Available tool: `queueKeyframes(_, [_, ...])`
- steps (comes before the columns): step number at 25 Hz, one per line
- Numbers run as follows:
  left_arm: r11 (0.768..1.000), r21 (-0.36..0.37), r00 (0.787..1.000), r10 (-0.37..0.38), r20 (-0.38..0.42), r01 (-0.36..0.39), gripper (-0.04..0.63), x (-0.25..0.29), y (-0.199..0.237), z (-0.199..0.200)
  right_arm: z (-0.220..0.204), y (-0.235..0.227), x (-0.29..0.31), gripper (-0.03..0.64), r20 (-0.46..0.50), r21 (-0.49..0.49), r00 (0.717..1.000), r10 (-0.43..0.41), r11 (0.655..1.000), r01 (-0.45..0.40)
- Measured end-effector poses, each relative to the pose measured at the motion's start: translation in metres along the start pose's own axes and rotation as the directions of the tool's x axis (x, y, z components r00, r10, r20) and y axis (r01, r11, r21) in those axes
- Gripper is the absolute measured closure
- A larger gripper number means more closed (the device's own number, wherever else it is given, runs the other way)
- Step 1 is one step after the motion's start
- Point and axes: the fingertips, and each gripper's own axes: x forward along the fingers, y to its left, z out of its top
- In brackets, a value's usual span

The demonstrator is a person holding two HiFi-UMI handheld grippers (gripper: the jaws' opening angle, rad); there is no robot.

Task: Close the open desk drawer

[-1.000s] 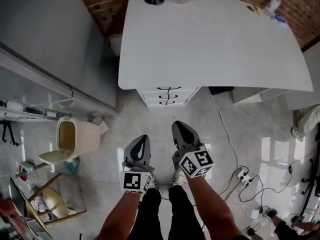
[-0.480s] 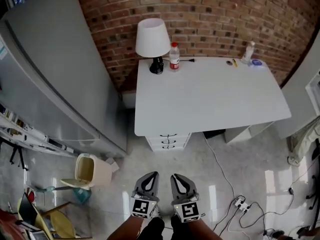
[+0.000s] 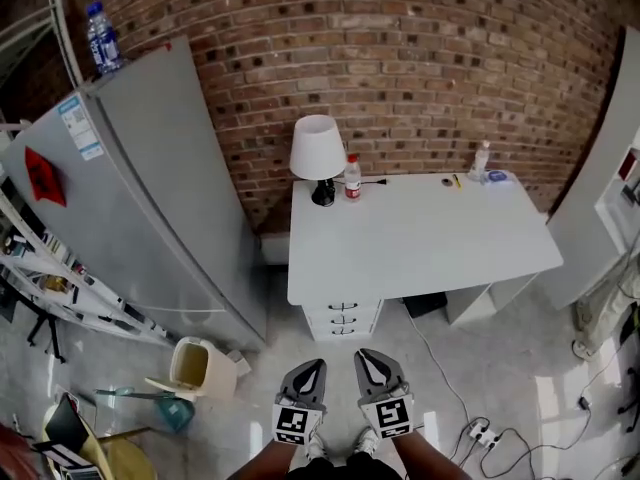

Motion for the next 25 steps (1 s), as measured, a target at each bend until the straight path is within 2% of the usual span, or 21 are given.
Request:
queueKeyframes(4, [1.000, 0.007, 1.000, 0.001, 0.017, -0.001, 0.588, -0.003, -0.007, 0.016, 0.013, -0.005, -0.012, 0.588, 0.011, 0.009, 1.000, -0.028, 1.000, 0.028])
queueKeyframes(8, [0.998, 0.066, 0.999, -0.008, 0.037, 0.006, 0.588, -0.003, -0.012, 0.041, 0.026, -0.006, -0.020, 0.588, 0.024, 0.004, 0.999, -0.029, 1.000, 0.029])
queueKeyframes(12, [0.997, 0.079, 0.998, -0.006, 0.059, 0.001, 0.588, -0.012, -0.007, 0.060, 0.043, -0.004, -0.021, 0.587, 0.041, -0.016, 0.999, -0.036, 0.999, 0.036])
queueKeyframes(19, [0.998, 0.068, 0.996, 0.002, 0.087, -0.007, 0.588, -0.019, 0.000, 0.067, 0.054, 0.005, -0.018, 0.588, 0.051, -0.031, 0.998, -0.037, 0.999, 0.039])
queueKeyframes(25, [0.998, 0.057, 0.993, 0.009, 0.116, -0.016, 0.588, -0.018, 0.011, 0.041, 0.027, 0.004, -0.012, 0.586, 0.050, 0.001, 0.994, -0.093, 0.996, 0.093])
